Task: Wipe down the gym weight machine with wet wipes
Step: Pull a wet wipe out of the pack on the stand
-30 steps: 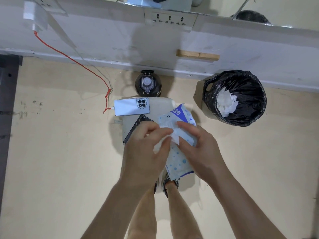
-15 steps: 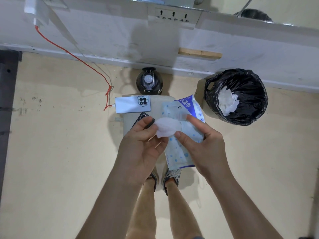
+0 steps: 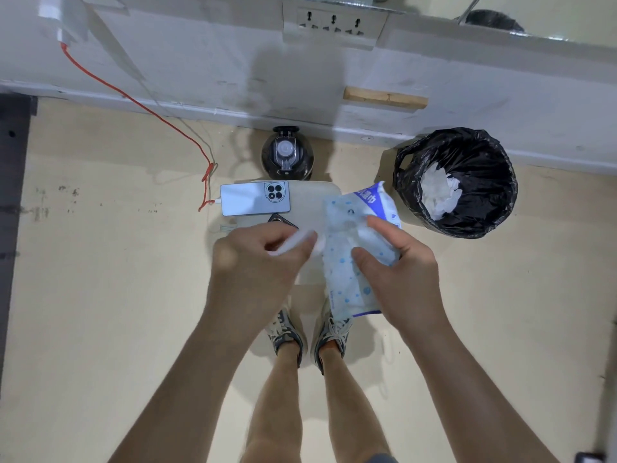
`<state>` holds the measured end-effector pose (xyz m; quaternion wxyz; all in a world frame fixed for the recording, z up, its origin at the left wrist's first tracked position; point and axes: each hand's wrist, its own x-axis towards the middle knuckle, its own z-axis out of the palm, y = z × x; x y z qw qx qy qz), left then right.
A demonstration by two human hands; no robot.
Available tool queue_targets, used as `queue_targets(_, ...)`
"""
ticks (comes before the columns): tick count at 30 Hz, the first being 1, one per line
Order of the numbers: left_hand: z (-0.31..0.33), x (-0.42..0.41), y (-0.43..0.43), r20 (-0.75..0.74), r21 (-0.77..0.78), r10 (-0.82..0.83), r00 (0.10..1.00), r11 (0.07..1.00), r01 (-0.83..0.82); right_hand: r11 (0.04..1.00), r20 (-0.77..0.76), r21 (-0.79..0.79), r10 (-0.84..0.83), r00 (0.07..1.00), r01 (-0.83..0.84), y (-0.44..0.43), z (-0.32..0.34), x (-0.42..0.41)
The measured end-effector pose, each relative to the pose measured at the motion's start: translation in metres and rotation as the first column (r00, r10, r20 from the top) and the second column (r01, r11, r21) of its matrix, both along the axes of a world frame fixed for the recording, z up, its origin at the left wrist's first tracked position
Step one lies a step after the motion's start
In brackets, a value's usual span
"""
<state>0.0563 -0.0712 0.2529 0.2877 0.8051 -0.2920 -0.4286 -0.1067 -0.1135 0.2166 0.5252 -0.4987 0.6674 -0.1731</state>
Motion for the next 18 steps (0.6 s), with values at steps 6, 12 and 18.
queue_targets(6,-0.013,0.009,0.004,-0.58,0.09,0.414,0.701,0.888,-0.45,0.974,0.163,0.189,-0.159,0.974,0.127,-0.008,-0.006,-0.007)
queue_targets(12,-0.073,0.002,0.031,-0.416,0.199,0.3,0.858,0.951,-0.236,0.971,0.046,0.23,-0.075,0.996,0.062,-0.008,-0.058,-0.008)
queue_targets(18,-0.138,-0.007,0.049,-0.509,0.296,0.439,0.74,0.897,-0.329,0.963,0.009,0.251,-0.1,0.995,0.095,-0.003,-0.17,0.014)
